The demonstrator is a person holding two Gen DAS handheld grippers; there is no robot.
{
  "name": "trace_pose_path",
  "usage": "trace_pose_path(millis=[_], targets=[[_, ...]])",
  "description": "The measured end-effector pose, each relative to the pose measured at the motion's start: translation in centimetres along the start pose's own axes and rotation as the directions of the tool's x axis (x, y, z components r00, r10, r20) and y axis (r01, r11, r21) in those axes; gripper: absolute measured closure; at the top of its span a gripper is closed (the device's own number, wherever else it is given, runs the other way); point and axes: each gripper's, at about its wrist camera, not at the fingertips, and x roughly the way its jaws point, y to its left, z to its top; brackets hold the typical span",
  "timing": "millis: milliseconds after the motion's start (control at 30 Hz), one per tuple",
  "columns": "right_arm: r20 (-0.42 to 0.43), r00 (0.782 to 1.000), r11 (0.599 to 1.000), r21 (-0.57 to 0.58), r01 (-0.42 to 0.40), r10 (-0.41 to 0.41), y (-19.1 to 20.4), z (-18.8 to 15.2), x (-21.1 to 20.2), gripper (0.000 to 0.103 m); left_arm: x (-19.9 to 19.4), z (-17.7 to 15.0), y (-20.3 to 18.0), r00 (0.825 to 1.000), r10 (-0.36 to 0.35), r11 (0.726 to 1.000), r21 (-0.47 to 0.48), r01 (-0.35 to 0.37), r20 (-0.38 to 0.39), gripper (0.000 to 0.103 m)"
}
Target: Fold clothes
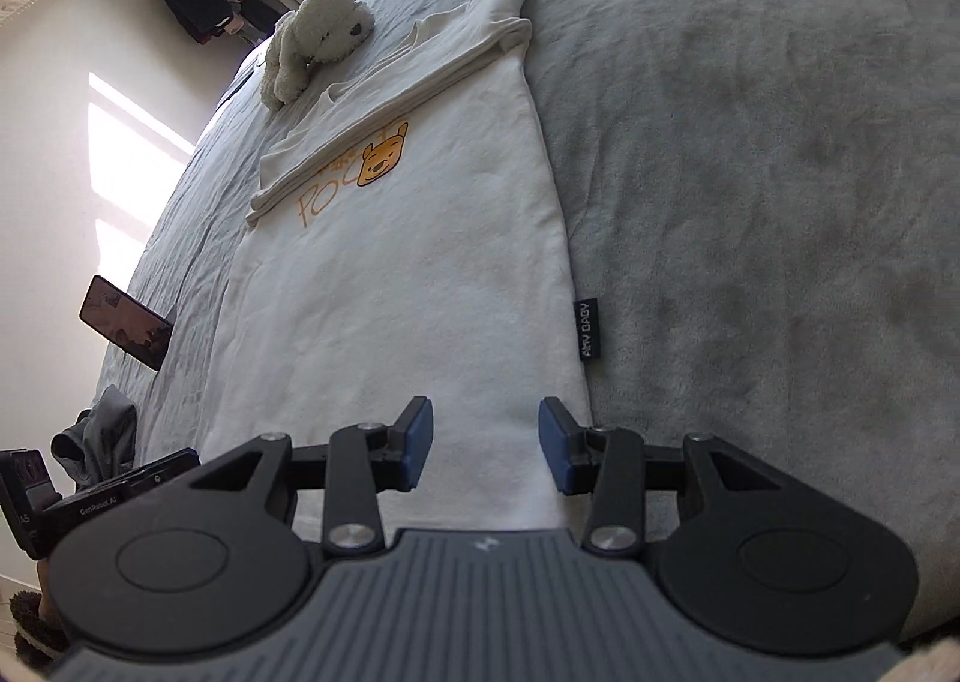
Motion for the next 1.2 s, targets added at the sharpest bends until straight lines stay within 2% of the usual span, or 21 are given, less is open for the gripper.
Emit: trace_pose_path(millis=[100,200,233,300,367,433,533,633,733,833,900,1033,1100,1200], targets=[[0.016,0.999,0.999,0.035,-0.034,0.034,-1.0,-1.4,-0.9,0.059,-1.0,-2.0,0.0,1.0,-0.009,0.998,0.058,0.01,-0.022,0.041],[0.055,0.995,0.996,0.047,-0.081,0.078,-1.9,-2.7,-1.6,0.06,-2.1,-3.9,0.6,0.998,-0.054,0.996,0.074,0.053,0.011,0.04],[0.075,0.99,0.99,0.067,-0.122,0.117,-2.7,-3.4,-1.9,0.06,-2.5,-4.6,0.9,0.997,-0.078,0.995,0.067,0.076,0.027,0.038],[0.118,0.974,0.973,0.108,-0.206,0.193,-4.2,-4.8,-2.4,0.059,-3.2,-5.5,2.2,0.984,-0.166,0.986,-0.017,0.168,0.055,0.029],[0.163,0.953,0.94,0.188,-0.283,0.254,-5.2,-5.8,-3.0,0.049,-3.4,-6.2,3.3,0.972,-0.224,0.97,-0.084,0.23,0.068,0.023],[0.211,0.941,0.939,0.167,-0.3,0.264,-4.9,-6.3,-3.7,0.037,-3.5,-6.8,4.2,0.963,-0.26,0.954,-0.135,0.269,0.075,0.023],[0.17,0.956,0.953,0.147,-0.266,0.24,-4.4,-6.0,-3.3,0.036,-3.6,-7.6,5.6,0.948,-0.307,0.925,-0.208,0.318,0.084,0.023],[0.185,0.953,0.952,0.15,-0.267,0.238,-4.3,-5.9,-3.3,0.036,-4.0,-8.0,6.9,0.937,-0.328,0.893,-0.285,0.348,0.118,0.023],[0.208,0.952,0.954,0.155,-0.258,0.224,-4.6,-6.2,-3.4,0.036,-4.6,-8.2,8.2,0.924,-0.334,0.854,-0.354,0.381,0.187,0.023],[0.265,0.946,0.96,0.154,-0.234,0.188,-4.7,-6.5,-3.9,0.044,-4.9,-8.1,9.0,0.909,-0.339,0.822,-0.394,0.412,0.244,0.023],[0.282,0.945,0.967,0.142,-0.211,0.165,-4.5,-6.5,-3.9,0.047,-5.0,-7.8,9.2,0.902,-0.339,0.809,-0.405,0.425,0.267,0.024],[0.285,0.952,0.982,0.115,-0.15,0.112,-4.0,-6.6,-3.6,0.047,-4.4,-6.7,8.8,0.902,-0.334,0.802,-0.421,0.424,0.272,0.025],[0.278,0.956,0.986,0.107,-0.127,0.093,-3.8,-6.6,-3.3,0.047,-3.8,-6.0,8.6,0.909,-0.325,0.798,-0.439,0.412,0.261,0.025],[0.264,0.96,0.987,0.104,-0.12,0.089,-3.9,-6.5,-3.0,0.047,-2.5,-4.9,8.1,0.924,-0.312,0.802,-0.461,0.38,0.219,0.032]])
